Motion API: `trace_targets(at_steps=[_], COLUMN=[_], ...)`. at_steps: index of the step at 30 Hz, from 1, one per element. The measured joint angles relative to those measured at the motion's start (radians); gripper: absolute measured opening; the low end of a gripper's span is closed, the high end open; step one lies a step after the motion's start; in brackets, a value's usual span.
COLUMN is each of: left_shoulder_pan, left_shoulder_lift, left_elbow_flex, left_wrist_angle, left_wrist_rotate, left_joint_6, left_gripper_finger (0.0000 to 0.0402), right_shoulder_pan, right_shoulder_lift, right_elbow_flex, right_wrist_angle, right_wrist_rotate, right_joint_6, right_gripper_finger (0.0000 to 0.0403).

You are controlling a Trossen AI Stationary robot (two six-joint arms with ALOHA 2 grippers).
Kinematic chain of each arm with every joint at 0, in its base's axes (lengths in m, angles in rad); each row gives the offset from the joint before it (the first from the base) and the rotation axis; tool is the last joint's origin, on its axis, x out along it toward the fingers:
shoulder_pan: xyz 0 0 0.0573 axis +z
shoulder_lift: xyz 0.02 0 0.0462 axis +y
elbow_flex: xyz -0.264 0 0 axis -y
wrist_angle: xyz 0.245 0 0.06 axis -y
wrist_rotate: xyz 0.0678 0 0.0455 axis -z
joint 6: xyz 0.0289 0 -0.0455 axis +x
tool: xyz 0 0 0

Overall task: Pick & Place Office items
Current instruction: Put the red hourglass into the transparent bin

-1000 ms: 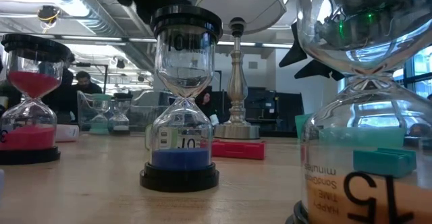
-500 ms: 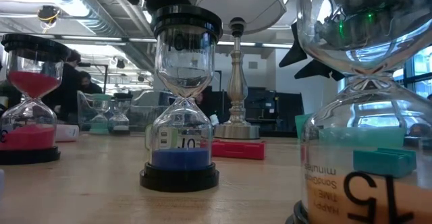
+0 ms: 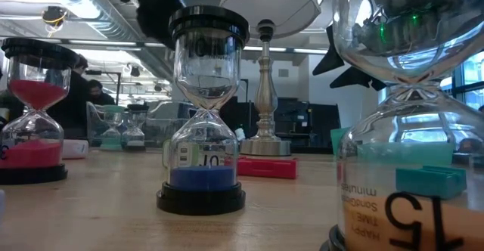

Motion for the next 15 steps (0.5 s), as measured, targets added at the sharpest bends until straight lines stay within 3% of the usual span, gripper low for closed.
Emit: trace_targets(at_steps=[7, 15], left_shoulder_pan=[-0.015, -0.100], left_shoulder_lift=[0.000, 0.000], left_elbow_flex=[0.000, 0.000], left_wrist_angle=[-0.064, -0.128], left_wrist_rotate=[0.016, 0.026], left_joint_6=[-0.089, -0.090], left_gripper_finger=[0.0268, 0.0304], right_shoulder_pan=[0.000, 0.000], right_shoulder_lift=[0.000, 0.000], right_elbow_flex=[0.000, 0.000], right_wrist_angle=[0.000, 0.000], right_wrist_rotate=[0.000, 0.000], right_joint_6=[0.000, 0.000], right_gripper_finger=[0.0327, 0.0327])
